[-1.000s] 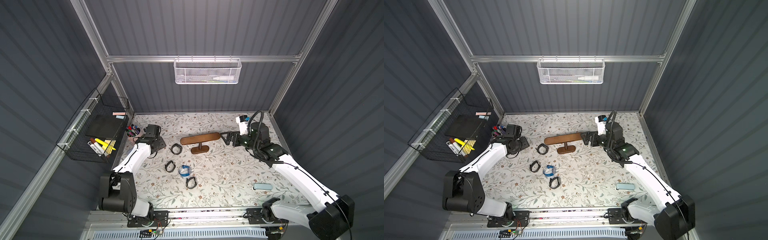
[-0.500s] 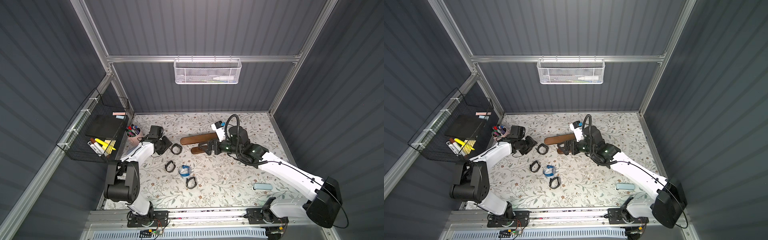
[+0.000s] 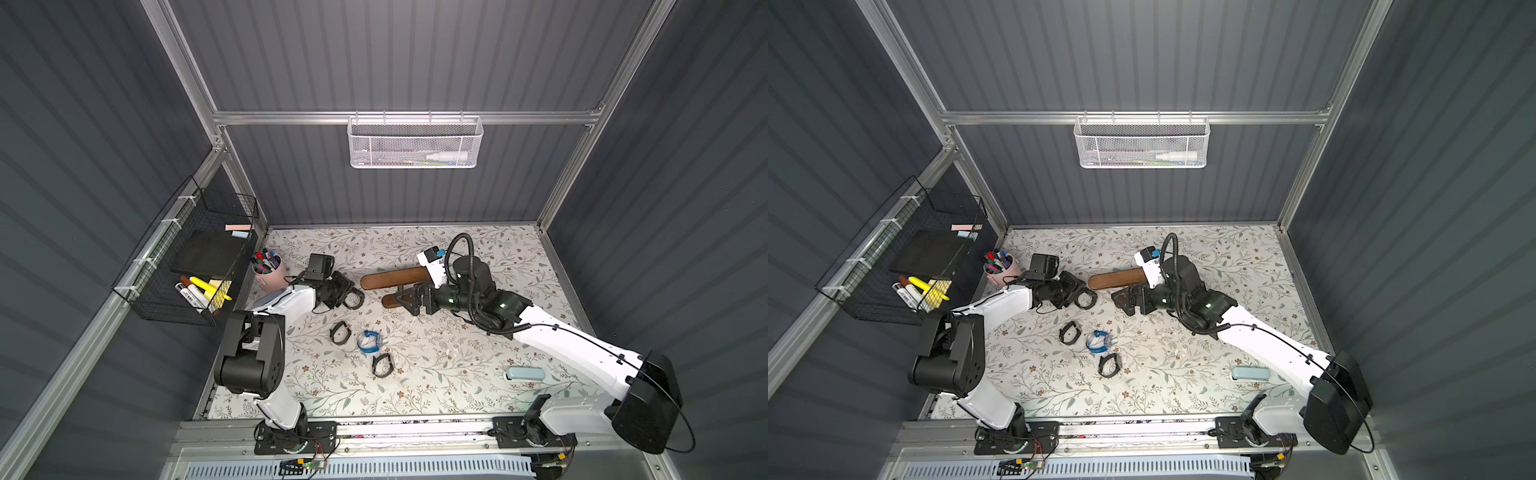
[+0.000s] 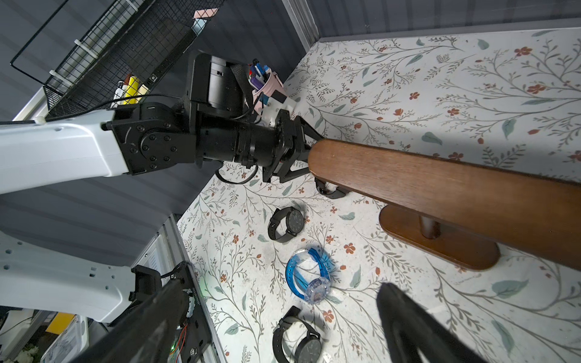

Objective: Place watch on stand
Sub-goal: Pick up the watch at the center of the board.

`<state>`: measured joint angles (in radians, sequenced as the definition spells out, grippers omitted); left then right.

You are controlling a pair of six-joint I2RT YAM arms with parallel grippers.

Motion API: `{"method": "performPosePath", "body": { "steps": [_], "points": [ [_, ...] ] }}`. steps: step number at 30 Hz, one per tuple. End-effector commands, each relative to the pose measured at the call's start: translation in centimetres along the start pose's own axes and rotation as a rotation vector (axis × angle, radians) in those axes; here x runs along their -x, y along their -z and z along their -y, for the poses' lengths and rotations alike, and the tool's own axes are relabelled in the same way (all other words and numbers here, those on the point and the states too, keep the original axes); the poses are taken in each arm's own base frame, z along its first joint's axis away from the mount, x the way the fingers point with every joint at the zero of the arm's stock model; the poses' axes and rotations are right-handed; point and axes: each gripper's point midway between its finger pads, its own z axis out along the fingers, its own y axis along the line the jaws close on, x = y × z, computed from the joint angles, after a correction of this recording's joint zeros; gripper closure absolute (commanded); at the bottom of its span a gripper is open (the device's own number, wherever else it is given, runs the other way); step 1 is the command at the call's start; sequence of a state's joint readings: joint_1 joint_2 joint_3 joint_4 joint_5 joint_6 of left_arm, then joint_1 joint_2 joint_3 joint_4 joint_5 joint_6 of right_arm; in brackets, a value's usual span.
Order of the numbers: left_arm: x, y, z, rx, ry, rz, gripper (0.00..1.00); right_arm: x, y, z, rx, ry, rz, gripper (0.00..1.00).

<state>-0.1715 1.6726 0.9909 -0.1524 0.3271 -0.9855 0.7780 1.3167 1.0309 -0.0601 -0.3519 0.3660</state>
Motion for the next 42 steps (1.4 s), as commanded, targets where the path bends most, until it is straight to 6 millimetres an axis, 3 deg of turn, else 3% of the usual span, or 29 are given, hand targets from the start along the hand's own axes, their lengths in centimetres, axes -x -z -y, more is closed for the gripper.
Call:
{"method": "performPosePath", "body": {
  "steps": [1,8,21,29,42],
  "points": [
    [-0.6,-0.7,0.6,0.000,0.014,-0.023,0.53,-0.1,0.3,-0.2,0.000,0.017,0.009,0.01],
    [-0.9,-1.6,0.3,0.013,0.020,-0.031,0.53,-0.4,0.5,-0.2,0.001,0.019,0.004,0.01],
    [1.2,-3.0,0.7,0.046,0.010,0.037,0.54,-1.1,0.9,0.4,-0.025,0.030,-0.007,0.01],
    [0.6,-3.9,-0.3,0.103,0.001,0.011,0.58,-1.2,1.1,0.4,-0.027,0.040,-0.012,0.01],
    [-1.0,-3.6,-1.8,0.166,-0.030,-0.053,0.80,-1.1,1.6,0.9,-0.067,0.055,-0.002,0.01]
  ]
}}
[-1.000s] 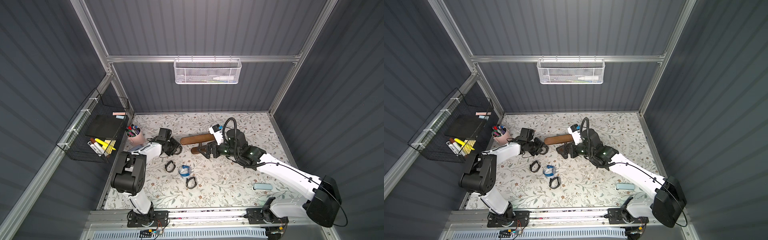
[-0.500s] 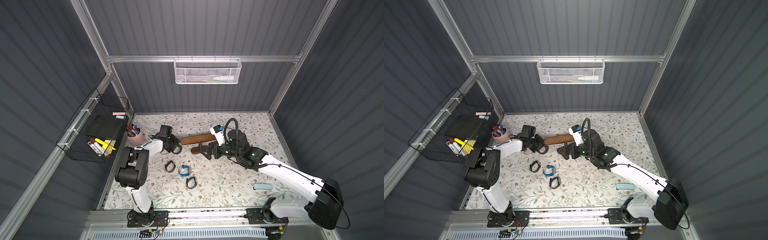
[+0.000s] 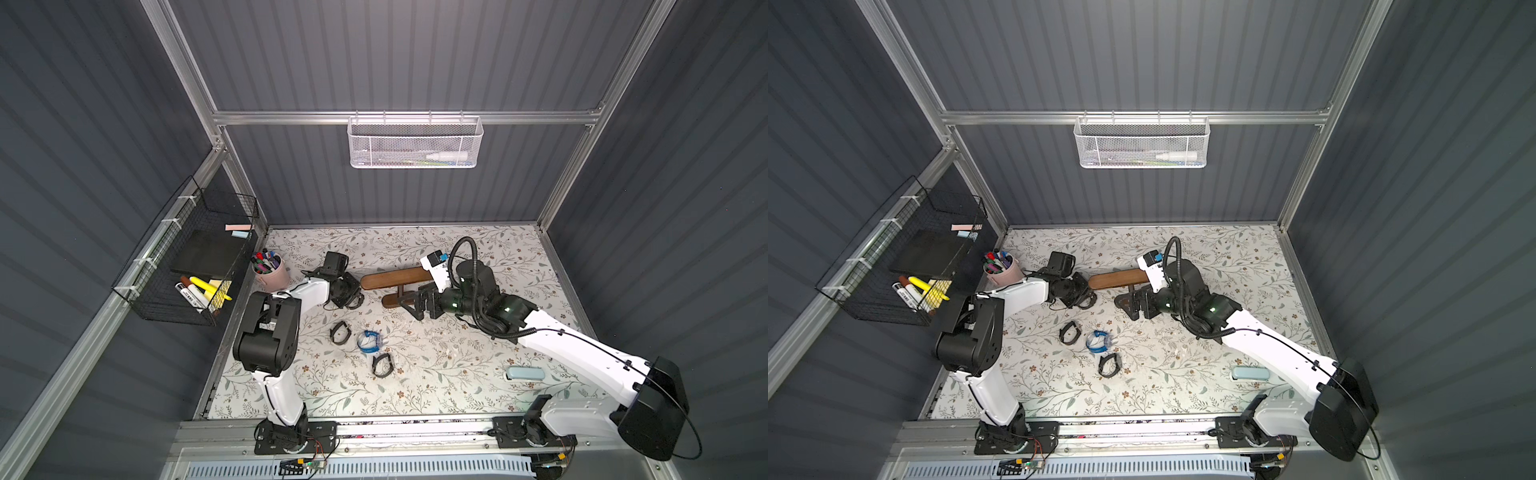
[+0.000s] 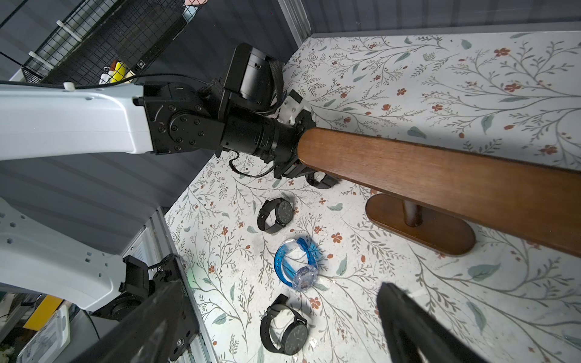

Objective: Place watch on stand
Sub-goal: Pick up the watch at the center of the board.

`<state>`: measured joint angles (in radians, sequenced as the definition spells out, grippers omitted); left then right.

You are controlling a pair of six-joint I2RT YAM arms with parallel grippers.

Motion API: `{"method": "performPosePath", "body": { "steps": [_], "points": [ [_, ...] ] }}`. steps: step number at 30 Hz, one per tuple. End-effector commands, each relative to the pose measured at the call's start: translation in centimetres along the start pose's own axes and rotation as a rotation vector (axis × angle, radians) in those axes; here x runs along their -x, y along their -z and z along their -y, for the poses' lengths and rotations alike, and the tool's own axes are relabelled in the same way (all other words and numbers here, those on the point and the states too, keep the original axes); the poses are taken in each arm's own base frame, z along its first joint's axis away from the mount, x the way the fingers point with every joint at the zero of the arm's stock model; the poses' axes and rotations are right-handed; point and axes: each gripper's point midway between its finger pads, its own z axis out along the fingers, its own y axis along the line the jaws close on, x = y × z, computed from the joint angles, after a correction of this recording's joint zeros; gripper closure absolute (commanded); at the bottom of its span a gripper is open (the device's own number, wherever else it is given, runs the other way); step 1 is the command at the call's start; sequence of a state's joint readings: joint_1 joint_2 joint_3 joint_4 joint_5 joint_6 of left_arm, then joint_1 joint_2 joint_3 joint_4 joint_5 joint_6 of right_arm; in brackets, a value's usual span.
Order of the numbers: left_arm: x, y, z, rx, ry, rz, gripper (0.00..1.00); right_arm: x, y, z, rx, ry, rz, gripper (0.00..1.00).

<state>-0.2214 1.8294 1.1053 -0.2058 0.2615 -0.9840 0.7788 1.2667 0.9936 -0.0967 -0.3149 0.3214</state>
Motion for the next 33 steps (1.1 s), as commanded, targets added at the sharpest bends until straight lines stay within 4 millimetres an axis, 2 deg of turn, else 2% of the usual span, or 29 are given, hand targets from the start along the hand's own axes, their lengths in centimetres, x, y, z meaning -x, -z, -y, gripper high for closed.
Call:
{"method": "performPosePath", "body": {
  "steps": [1,8,12,13,20,23,28,31,33],
  "points": [
    [-0.7,0.2,-1.0,0.054,-0.023,-0.029,0.82,-0.2,0.5,0.2,-0.027,0.019,0.003,0.01],
    [0.2,2.5,-0.7,0.059,-0.041,-0.015,0.99,-0.1,1.1,0.3,-0.039,0.028,0.012,0.01],
    [1.4,5.2,-1.1,0.089,-0.067,0.022,1.00,-0.4,1.1,0.8,-0.063,0.019,0.007,0.01],
    [1.8,5.9,-1.3,0.103,-0.074,0.036,1.00,0.3,2.0,0.4,-0.060,0.022,0.038,0.01],
    [3.7,11.4,-1.3,0.169,-0.135,0.167,1.00,0.7,2.7,0.6,-0.085,0.008,0.070,0.01],
    [4.0,13.3,0.2,0.128,-0.193,0.200,1.00,0.4,2.7,0.9,-0.100,-0.015,0.058,0.01],
    [3.5,17.4,5.1,-0.081,-0.376,0.258,1.00,0.2,2.7,-0.4,-0.024,-0.051,0.038,0.01],
    [1.9,20.4,8.2,-0.280,-0.457,0.285,1.00,0.4,2.9,-1.2,0.017,-0.087,0.048,0.01],
    [0.3,21.7,9.5,-0.389,-0.519,0.258,1.00,0.7,3.1,-2.4,0.084,-0.092,0.057,0.01]
  ]
}}
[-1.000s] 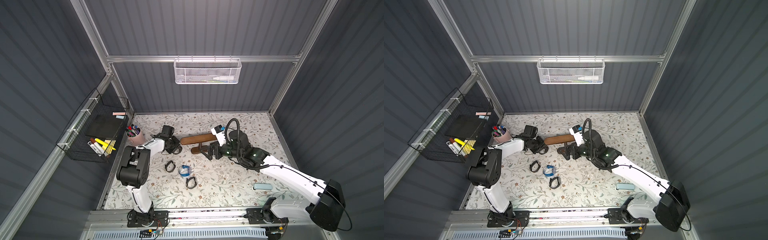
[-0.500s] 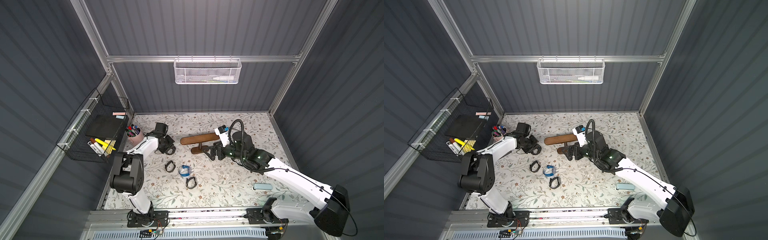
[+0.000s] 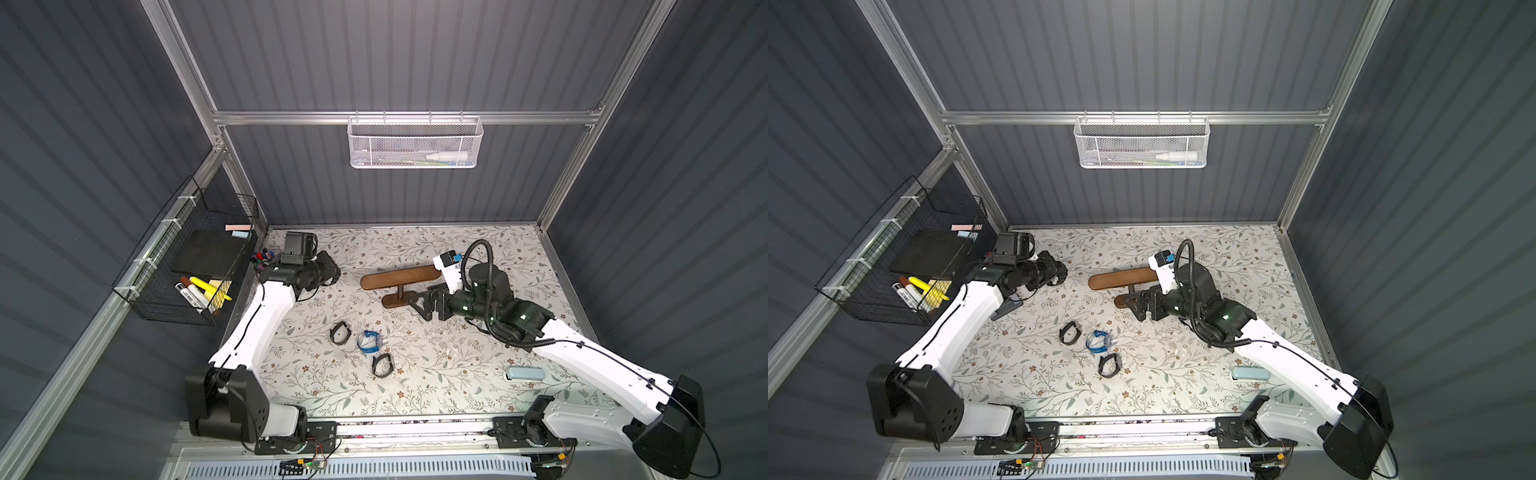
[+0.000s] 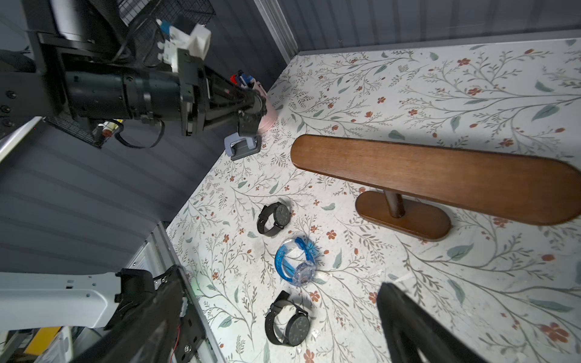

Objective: Place watch on stand
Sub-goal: Pick up the watch at the center of the board.

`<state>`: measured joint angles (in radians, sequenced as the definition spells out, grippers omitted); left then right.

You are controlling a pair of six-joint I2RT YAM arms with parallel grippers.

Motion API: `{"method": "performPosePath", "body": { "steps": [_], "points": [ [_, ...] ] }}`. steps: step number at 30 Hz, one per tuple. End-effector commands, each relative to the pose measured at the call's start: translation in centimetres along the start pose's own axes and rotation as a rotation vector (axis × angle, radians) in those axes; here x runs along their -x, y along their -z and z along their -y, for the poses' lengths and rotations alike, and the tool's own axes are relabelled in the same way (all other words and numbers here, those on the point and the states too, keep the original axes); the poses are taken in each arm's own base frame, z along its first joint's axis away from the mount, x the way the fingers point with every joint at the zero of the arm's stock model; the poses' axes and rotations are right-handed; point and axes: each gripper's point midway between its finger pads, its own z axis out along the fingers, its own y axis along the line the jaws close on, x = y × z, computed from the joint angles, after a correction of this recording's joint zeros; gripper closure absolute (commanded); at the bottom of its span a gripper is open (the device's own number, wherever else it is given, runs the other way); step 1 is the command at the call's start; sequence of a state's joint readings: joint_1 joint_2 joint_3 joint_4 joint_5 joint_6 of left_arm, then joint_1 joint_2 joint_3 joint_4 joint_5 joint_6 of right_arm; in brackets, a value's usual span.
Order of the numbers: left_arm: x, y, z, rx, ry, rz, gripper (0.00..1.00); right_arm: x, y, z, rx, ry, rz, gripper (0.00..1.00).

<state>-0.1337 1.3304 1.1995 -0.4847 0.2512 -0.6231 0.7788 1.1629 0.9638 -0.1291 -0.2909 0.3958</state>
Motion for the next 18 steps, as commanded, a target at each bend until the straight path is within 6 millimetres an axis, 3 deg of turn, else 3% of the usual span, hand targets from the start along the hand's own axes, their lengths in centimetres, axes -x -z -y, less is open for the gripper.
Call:
{"method": "performPosePath", "body": {
  "steps": [1,6,12,15,18],
  "points": [
    [-0.6,2.4,4.7,-0.260,-0.164,0.006,1.00,0.4,0.6,-2.1,0.106,-0.034,0.018,0.01],
    [-3.8,3.6,7.1,-0.494,-0.178,-0.093,1.00,2.4,1.8,-2.9,0.096,0.035,0.075,0.01],
    [-6.0,6.4,10.1,-0.713,-0.228,-0.212,1.00,3.5,4.1,0.4,-0.137,0.181,0.152,0.01],
    [-6.8,7.5,10.7,-0.756,-0.265,-0.254,1.00,3.0,4.2,2.1,-0.213,0.296,0.177,0.01],
    [-7.0,7.2,10.3,-0.728,-0.260,-0.274,1.00,3.4,3.3,3.2,-0.226,0.386,0.197,0.01]
  ]
}}
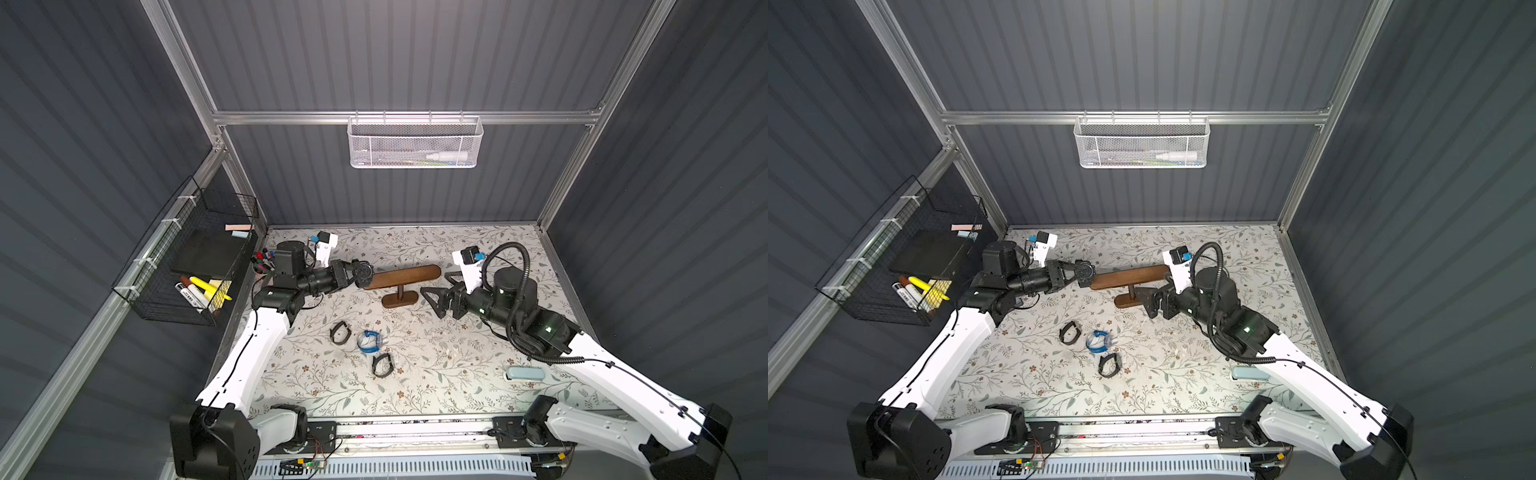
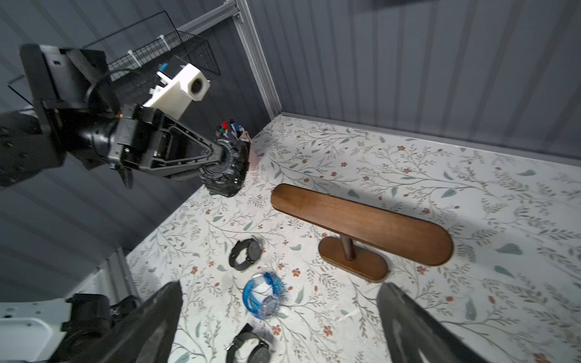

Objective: Place watch on stand
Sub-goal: Pick up the watch at the center of the board.

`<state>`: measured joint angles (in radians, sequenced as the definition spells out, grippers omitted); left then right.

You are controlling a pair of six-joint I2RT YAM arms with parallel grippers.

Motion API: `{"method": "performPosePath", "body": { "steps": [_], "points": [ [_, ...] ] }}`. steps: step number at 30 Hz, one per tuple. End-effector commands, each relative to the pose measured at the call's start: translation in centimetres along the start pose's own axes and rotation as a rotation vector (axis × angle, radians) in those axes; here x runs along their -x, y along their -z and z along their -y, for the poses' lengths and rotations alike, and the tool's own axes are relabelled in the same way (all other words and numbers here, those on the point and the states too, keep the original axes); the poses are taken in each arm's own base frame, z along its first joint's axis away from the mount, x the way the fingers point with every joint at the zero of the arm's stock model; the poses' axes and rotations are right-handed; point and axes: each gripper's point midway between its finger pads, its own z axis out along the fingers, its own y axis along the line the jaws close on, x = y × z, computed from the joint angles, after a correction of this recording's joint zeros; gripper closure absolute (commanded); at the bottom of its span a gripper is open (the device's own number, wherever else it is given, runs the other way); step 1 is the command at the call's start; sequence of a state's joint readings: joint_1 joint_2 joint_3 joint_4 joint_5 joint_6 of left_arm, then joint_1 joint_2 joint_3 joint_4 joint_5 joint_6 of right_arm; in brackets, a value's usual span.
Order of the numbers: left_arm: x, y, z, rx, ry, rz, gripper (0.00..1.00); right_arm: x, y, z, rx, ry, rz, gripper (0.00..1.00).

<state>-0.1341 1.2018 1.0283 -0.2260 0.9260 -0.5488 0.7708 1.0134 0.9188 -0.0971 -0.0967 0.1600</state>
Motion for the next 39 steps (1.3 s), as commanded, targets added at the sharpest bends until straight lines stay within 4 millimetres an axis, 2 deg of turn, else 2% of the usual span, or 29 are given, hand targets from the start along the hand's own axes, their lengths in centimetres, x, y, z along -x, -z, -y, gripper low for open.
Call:
{"method": "performPosePath", "body": {
  "steps": [1,5,6,9,11,16,20,24,28,33,36,39],
  "points": [
    [-0.2,0.4,2.1,-0.068,-0.057,-0.037,1.00,-0.4,-1.7,2.1,-0.047,0.116,-0.011,0.01],
    [0.3,-0.1,1.2,-0.057,-0.027,-0.026,1.00,1.9,-3.7,3.7,0.034,0.018,-0.022,0.06],
    [0.6,-0.2,1.2,-0.059,-0.023,-0.019,1.00,1.8,-5.0,4.1,0.058,0.028,-0.040,0.07],
    [1.3,-0.3,1.6,-0.073,-0.022,-0.007,1.00,3.1,-7.1,4.3,0.101,0.129,-0.053,0.12],
    [1.7,-0.2,2.2,-0.089,-0.015,0.002,1.00,4.4,-8.2,4.1,0.148,0.147,-0.054,0.17],
    [4.0,0.3,4.9,-0.167,0.001,0.048,1.00,7.0,-11.4,2.9,0.429,0.167,-0.009,0.23],
    [6.1,0.2,6.6,-0.224,0.045,0.064,1.00,8.1,-13.0,2.2,0.642,0.189,0.042,0.33],
    [7.5,0.3,7.7,-0.280,0.095,0.087,1.00,8.3,-13.9,2.2,0.698,0.189,0.077,0.32],
    [7.9,0.4,8.2,-0.322,0.151,0.097,1.00,8.4,-14.1,1.6,0.720,0.193,0.086,0.34],
    [7.1,0.0,7.3,-0.337,0.231,0.067,1.00,8.3,-14.1,-0.1,0.692,0.255,0.098,0.39],
    [6.6,-0.1,7.0,-0.342,0.262,0.051,1.00,8.1,-14.3,-0.9,0.679,0.274,0.107,0.45],
    [6.2,-0.1,6.9,-0.349,0.280,0.042,1.00,8.3,-14.3,-1.5,0.697,0.265,0.122,0.45]
  ]
}}
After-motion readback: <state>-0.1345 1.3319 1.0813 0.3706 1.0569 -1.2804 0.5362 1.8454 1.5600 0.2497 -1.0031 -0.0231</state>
